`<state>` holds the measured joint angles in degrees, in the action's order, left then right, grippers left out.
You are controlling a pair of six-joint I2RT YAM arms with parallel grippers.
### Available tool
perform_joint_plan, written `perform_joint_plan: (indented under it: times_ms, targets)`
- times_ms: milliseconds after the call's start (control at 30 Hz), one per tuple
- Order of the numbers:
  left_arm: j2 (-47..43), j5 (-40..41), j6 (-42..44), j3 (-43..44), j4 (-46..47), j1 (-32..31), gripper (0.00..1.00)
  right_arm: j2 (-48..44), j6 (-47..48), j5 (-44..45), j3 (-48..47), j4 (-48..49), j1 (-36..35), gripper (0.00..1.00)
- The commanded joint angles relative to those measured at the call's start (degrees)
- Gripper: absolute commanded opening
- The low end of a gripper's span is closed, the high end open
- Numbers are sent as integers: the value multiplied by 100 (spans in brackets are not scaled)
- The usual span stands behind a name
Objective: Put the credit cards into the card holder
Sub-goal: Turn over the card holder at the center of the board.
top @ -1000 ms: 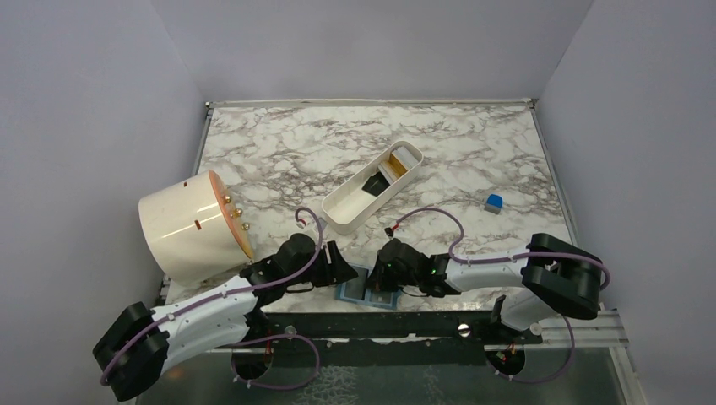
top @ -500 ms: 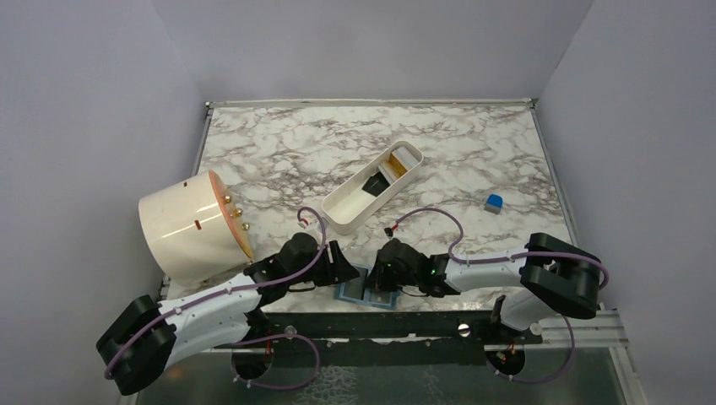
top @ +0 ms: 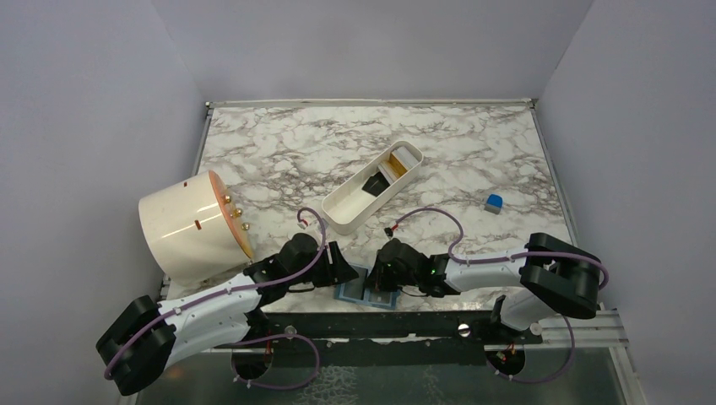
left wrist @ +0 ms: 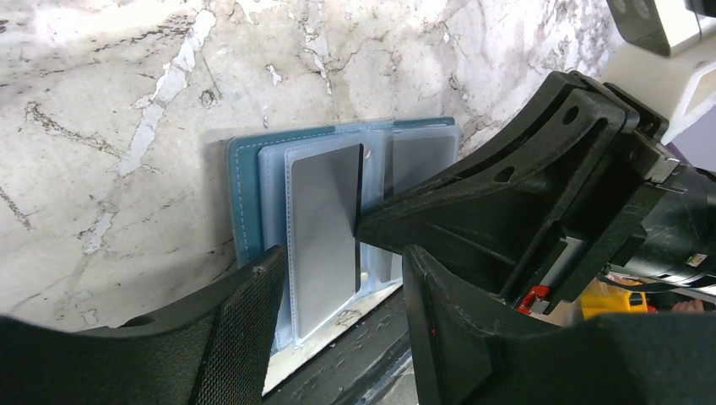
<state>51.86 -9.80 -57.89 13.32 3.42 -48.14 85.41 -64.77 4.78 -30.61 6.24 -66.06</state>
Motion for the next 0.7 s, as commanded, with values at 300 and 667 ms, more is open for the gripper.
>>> perform_joint_plan:
  times_ms: [300, 667]
  targets:
    - [-44, -4, 21, -31, 127, -20, 55, 238, 25, 59, 111, -212, -61, 1]
    - [-225, -331, -249, -126, 378, -17, 55, 239, 67, 69, 115, -161, -64, 1]
